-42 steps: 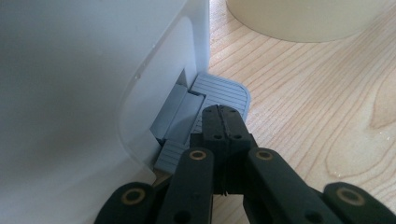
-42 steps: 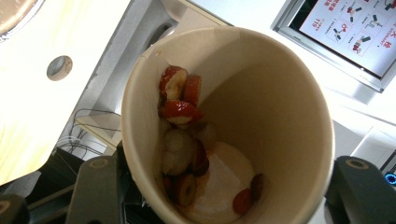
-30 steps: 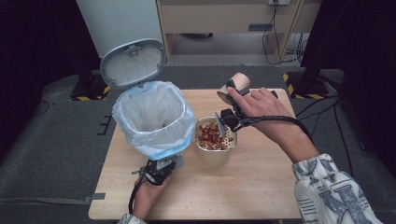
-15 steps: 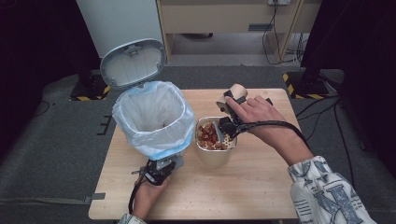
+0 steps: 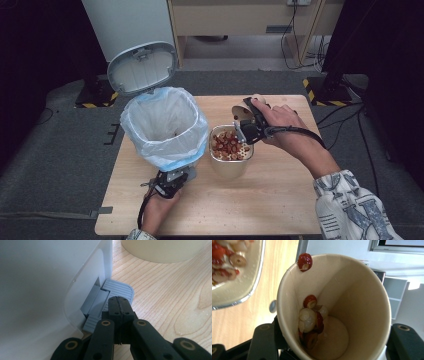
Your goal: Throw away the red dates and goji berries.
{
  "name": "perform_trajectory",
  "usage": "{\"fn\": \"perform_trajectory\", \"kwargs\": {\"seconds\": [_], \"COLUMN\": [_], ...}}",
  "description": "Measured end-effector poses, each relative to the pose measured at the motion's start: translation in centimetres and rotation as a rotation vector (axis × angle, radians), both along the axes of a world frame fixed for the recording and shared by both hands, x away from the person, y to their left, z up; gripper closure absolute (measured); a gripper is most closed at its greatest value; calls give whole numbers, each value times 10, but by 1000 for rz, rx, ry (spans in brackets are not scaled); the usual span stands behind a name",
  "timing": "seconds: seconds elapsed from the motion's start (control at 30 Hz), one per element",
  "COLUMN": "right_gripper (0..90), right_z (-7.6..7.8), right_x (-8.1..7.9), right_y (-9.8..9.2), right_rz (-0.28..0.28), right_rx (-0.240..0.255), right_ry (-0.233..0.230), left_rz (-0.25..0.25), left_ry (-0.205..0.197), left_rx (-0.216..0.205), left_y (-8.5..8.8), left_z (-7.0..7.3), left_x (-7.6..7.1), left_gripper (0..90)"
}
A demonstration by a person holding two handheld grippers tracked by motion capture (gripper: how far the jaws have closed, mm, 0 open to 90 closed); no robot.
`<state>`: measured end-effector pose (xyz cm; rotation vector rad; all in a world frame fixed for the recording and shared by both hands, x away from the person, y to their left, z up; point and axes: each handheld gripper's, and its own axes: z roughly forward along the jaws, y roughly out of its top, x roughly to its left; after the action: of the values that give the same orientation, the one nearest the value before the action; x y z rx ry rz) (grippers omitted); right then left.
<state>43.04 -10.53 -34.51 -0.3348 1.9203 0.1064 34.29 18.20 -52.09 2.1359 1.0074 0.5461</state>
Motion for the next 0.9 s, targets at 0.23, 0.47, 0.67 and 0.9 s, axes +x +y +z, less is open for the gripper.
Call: {"fn": "perform_trajectory", "kwargs": {"seconds": [0.23, 0.47, 0.67, 0.9], "right_gripper": [375, 373, 372, 371], "right_z": [8, 8, 3, 1], "right_x": [3, 7, 12, 16], "right_y": [-5, -12, -20, -31], "right_rz": [4, -16, -33, -45], "right_rx": [170, 277, 345, 441], "right_ry": [98, 165, 247, 320], "left_rz": [0, -1, -3, 1], "left_ry": [0, 0, 1, 5], "left_rx": [0, -2, -2, 8], "left_y": [0, 0, 0, 1], "left_z": [0, 0, 0, 0], "left_x": [0, 0, 0, 0], "left_gripper": [895, 895, 895, 895]}}
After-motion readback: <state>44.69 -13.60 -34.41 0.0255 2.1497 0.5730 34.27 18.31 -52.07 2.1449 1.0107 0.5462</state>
